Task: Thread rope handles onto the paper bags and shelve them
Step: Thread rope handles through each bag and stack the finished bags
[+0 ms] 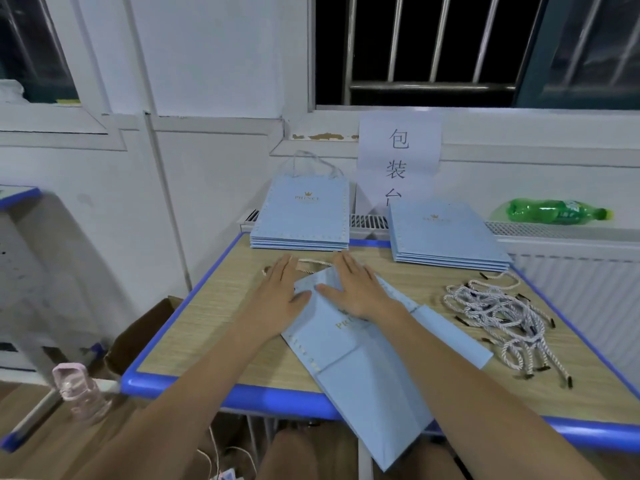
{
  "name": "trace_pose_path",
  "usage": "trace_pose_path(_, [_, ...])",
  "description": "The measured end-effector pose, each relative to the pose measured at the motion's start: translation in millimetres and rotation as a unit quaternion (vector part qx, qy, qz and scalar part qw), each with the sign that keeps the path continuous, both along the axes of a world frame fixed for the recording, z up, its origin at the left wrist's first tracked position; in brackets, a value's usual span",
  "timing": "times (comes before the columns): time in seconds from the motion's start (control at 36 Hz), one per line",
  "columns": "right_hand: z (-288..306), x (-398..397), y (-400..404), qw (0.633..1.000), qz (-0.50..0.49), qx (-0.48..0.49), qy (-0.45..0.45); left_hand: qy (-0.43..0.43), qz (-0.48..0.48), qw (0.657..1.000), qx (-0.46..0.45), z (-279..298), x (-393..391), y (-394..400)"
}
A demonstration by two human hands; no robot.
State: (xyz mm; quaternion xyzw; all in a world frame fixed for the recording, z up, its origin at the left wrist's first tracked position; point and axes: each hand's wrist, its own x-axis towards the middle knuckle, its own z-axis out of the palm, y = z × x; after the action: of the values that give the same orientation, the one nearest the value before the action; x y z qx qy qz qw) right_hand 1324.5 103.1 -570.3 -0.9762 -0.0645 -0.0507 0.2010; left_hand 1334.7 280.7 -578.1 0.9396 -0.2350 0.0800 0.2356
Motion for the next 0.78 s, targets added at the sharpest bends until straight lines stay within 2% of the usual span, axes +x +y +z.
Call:
trace_pose_path(0.06, [10,-13,2,0.999,0.025,0.036,-0.004,-0.090,0.055,0.994,-0.021,-2,-2,5])
trace_pose_path(0.08, [16,-20,4,0.999,0.031,0.034,-0.013,-0.147,0.088,0.985,-0.011,-4,-1,7])
trace_pose_path(0.14, [21,-33,11,0.999,0.030,0.009,-0.026,-0.197,0.150,0.968,0.045,0,-4,11])
trace_pose_path(0.22, [24,-52,23,0.998,0.033,-0.050,0.024,-0.073,0.229,0.953,0.184,12,-9,13])
trace_pose_path(0.28, [24,-62,31,0.995,0.038,-0.078,0.052,0.015,0.214,0.954,0.210,21,-5,13])
trace_pose_path(0.31, [26,-66,35,0.993,0.039,-0.087,0.065,0.061,0.203,0.958,0.193,27,-4,14])
trace_pose_path(0.39, [31,-73,44,0.984,0.052,-0.109,0.131,0.182,0.176,0.965,0.073,41,7,23])
trace_pose_path(0.44, [38,-76,47,0.979,0.065,-0.116,0.156,0.238,0.153,0.958,-0.041,56,4,32])
trace_pose_path(0.5, [54,-80,50,0.982,0.070,-0.108,0.141,0.317,0.102,0.927,-0.174,73,0,41])
trace_pose_path(0.56, [78,-85,52,0.990,0.077,-0.088,0.079,0.387,0.047,0.868,-0.307,87,-4,49])
trace_pose_path(0.61, [106,-88,53,0.994,0.102,-0.046,0.003,0.405,0.000,0.815,-0.415,100,-6,53])
trace_pose_path(0.67, [138,-91,52,0.994,0.108,0.002,-0.022,0.398,-0.059,0.765,-0.503,111,-5,52])
trace_pose_path(0.69, [153,-91,51,0.994,0.103,0.035,-0.029,0.384,-0.089,0.753,-0.527,115,-6,50])
trace_pose_path(0.72, [166,-90,49,0.992,0.095,0.071,-0.040,0.369,-0.117,0.748,-0.539,121,-9,47])
trace_pose_path(0.78, [189,-89,41,0.983,0.070,0.163,-0.052,0.321,-0.150,0.776,-0.521,130,-12,38])
